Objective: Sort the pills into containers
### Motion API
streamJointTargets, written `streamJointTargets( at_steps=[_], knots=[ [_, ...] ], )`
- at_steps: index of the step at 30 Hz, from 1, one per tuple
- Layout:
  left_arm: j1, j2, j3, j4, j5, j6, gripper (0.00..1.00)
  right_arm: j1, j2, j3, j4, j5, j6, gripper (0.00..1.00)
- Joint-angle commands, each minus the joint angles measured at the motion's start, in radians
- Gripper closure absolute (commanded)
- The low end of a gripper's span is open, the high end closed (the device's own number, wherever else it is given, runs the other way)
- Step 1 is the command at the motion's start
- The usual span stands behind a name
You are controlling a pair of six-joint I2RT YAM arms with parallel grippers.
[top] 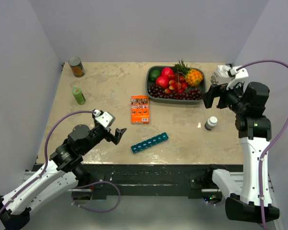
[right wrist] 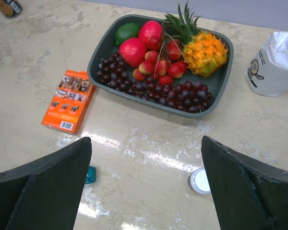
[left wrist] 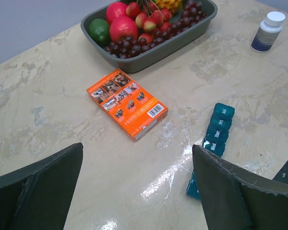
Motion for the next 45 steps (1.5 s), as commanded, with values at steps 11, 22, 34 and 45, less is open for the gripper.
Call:
streamJointTargets(
  at_steps=[11, 22, 34, 45],
  knots=[
    [0.016, 0.042, -0.008, 0.046, 0.192, 0.033, 0.01, 0.012, 0.105, 0.009, -0.336, -0.731, -0.720, 0.01],
    [0.014, 0.134, -0.090, 0.140, 0.436, 0.137, 0.04, 0.433, 0.237, -0.203, -0.288, -0.436, -1.156, 0.01],
    [-0.019, 0.287, -0.131, 0.181, 0.465, 0.330, 0.08, 0.727, 0.464, -0.351, 0.120, -0.285, -1.222, 0.01],
    [-0.095, 0.389, -0.139, 0.167, 0.393, 0.415, 0.09, 0.839, 0.620, -0.379, 0.269, -0.159, -1.217, 0.10]
  ],
)
